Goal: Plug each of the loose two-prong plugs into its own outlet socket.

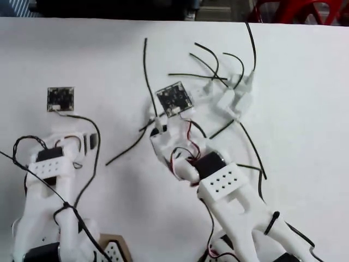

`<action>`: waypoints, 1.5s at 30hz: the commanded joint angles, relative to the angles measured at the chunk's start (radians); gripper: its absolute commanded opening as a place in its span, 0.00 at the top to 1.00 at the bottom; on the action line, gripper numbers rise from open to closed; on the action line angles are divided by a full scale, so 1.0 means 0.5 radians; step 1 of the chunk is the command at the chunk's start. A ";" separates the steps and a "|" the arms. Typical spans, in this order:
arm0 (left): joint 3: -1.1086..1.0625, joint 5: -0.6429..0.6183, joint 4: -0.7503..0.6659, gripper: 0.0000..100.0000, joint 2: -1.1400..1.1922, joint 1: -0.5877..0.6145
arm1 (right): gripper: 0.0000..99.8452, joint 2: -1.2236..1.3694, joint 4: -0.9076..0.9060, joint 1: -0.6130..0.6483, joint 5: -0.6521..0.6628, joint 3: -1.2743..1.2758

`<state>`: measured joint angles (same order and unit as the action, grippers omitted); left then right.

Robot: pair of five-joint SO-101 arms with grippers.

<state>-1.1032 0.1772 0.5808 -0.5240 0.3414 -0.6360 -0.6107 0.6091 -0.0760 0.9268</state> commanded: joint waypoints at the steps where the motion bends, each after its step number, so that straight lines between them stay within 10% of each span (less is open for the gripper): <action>1: 0.144 0.021 -0.046 0.75 -0.097 -0.140 | 0.98 -0.081 0.087 0.014 -0.114 0.046; 29: 0.046 0.325 0.285 0.74 -1.146 -1.186 | 0.98 -0.655 0.339 0.219 -0.120 0.546; 45: 0.043 0.356 0.233 0.74 -1.204 -0.898 | 0.98 -0.674 0.269 0.262 -0.120 0.546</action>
<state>-1.0879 0.3475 0.7188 -1.0994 -0.1051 -0.9383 -0.4726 0.7211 -0.1373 1.2060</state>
